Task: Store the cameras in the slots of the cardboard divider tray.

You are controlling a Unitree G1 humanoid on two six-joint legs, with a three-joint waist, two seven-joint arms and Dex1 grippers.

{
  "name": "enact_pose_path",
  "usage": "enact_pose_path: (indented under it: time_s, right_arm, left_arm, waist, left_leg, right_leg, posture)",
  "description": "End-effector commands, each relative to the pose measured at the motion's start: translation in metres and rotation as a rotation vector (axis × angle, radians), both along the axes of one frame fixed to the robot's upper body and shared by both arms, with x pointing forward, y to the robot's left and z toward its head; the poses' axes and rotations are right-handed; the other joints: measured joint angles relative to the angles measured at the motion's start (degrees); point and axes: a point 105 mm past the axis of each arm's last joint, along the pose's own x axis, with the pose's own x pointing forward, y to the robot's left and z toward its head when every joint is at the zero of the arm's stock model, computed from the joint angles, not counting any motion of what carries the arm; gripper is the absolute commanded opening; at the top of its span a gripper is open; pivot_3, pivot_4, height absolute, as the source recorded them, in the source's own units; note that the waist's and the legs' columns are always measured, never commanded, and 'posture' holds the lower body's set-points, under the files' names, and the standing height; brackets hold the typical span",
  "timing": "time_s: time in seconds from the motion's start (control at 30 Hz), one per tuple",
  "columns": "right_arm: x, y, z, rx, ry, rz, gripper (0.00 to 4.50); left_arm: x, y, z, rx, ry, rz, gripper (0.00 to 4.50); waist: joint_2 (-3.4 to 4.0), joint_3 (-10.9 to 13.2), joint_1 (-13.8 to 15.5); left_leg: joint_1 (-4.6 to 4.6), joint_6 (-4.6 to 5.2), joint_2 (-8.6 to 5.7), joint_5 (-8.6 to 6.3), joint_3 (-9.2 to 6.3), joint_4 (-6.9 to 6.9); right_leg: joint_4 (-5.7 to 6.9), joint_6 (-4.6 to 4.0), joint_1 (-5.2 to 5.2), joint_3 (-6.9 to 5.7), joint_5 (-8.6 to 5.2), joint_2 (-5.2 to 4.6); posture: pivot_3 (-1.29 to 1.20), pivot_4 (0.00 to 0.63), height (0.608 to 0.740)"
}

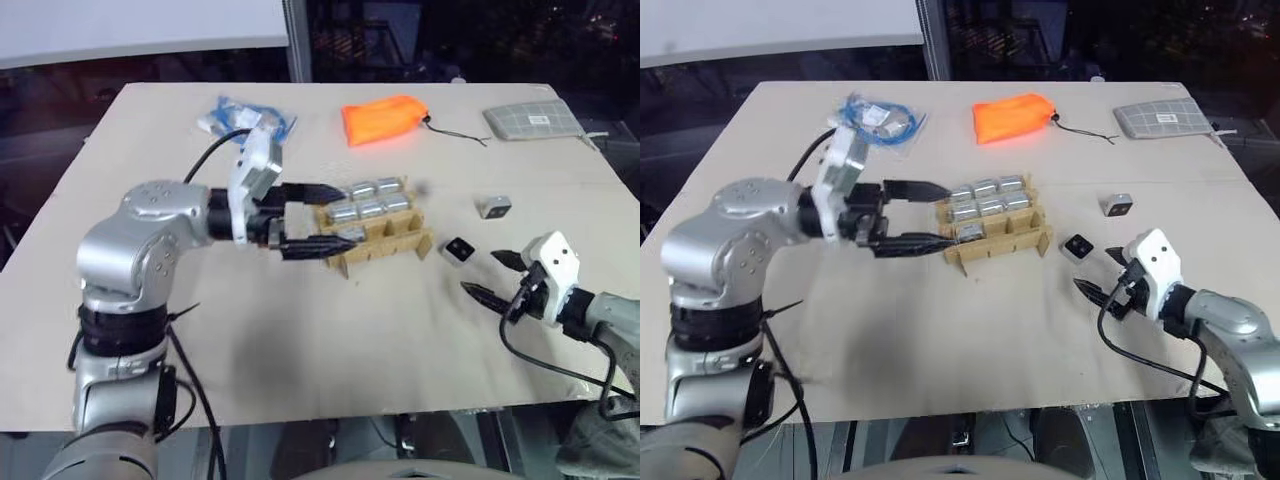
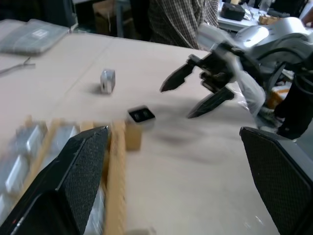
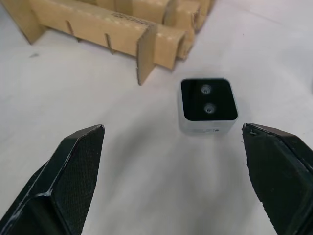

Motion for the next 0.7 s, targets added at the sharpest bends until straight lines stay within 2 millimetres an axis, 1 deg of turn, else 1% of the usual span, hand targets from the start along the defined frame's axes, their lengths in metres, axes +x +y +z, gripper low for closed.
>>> enact_pose_path:
  time_s: [0.03,0.17,0.3,0.43,0.53,0.6,0.63,0.7]
  right_arm:
    - [0.011,-0.001,0.003,0.041,-0.039,-0.045,4.50]
    - [0.020,0.001,-0.009,0.037,-0.037,-0.047,4.50]
    - [0.033,-0.002,-0.010,0.039,-0.064,-0.066,4.50]
    - [0.043,-0.003,-0.014,0.014,-0.076,-0.047,4.50]
    - [0.048,-0.003,-0.015,0.015,-0.085,-0.033,4.50]
    - [0.049,-0.002,-0.017,0.021,-0.078,-0.017,4.50]
    - [0.048,-0.001,-0.018,0.025,-0.072,-0.010,4.50]
    - [0.046,0.000,-0.020,0.030,-0.057,0.007,4.50]
  left_arm:
    - [-0.023,0.012,0.007,-0.045,-0.036,-0.014,4.46]
    - [-0.034,0.030,-0.007,-0.069,0.008,0.074,4.46]
    - [-0.039,0.034,-0.011,-0.086,0.009,0.106,4.46]
    - [-0.043,0.036,-0.015,-0.075,0.018,0.115,4.46]
    - [-0.047,0.041,-0.028,0.028,0.057,0.114,4.46]
    - [-0.046,0.046,-0.037,0.117,0.039,0.120,4.46]
    - [-0.046,0.047,-0.038,0.136,0.027,0.117,4.46]
    - [-0.045,0.044,-0.033,0.123,0.007,0.109,4.46]
  waist:
    - [0.00,0.00,0.03]
    - [0.02,-0.01,-0.02]
    - [0.02,0.00,0.27]
    - [0.02,0.00,0.13]
    - [0.02,0.00,-0.16]
    - [0.08,0.02,-0.33]
    - [0.08,0.02,-0.33]
    - [0.09,0.02,-0.16]
  left_leg:
    - [0.00,0.00,0.02,0.00,0.00,0.00]
    - [0.01,0.00,0.03,0.00,-0.01,0.00]
    - [0.01,0.01,0.02,-0.01,-0.02,0.01]
    - [0.04,0.01,0.00,-0.01,0.02,0.01]
    - [0.05,0.00,0.01,-0.01,0.01,0.00]
    - [0.05,0.01,0.01,-0.01,0.05,-0.02]
    - [0.05,0.01,0.00,-0.01,0.05,-0.03]
    - [0.04,0.01,0.01,-0.01,0.05,-0.05]
  right_leg:
    - [0.01,0.00,0.00,-0.01,0.00,0.00]
    - [0.02,-0.01,0.00,-0.02,0.00,-0.02]
    - [0.02,-0.02,0.01,-0.05,0.00,-0.02]
    - [0.01,-0.04,0.02,-0.01,-0.01,-0.02]
    - [0.01,-0.04,0.01,-0.02,0.00,0.04]
    - [0.00,-0.04,-0.01,0.00,-0.01,0.04]
    - [0.00,-0.04,-0.02,0.00,-0.01,0.04]
    - [-0.02,-0.05,-0.02,-0.01,-0.01,0.02]
  posture:
    - [0.00,0.150,0.740]
    - [0.00,0.150,0.740]
    - [0.00,0.150,0.740]
    - [0.00,0.150,0.740]
    - [0.00,0.150,0.740]
    - [0.00,0.150,0.740]
    - [0.00,0.150,0.740]
    - [0.00,0.150,0.740]
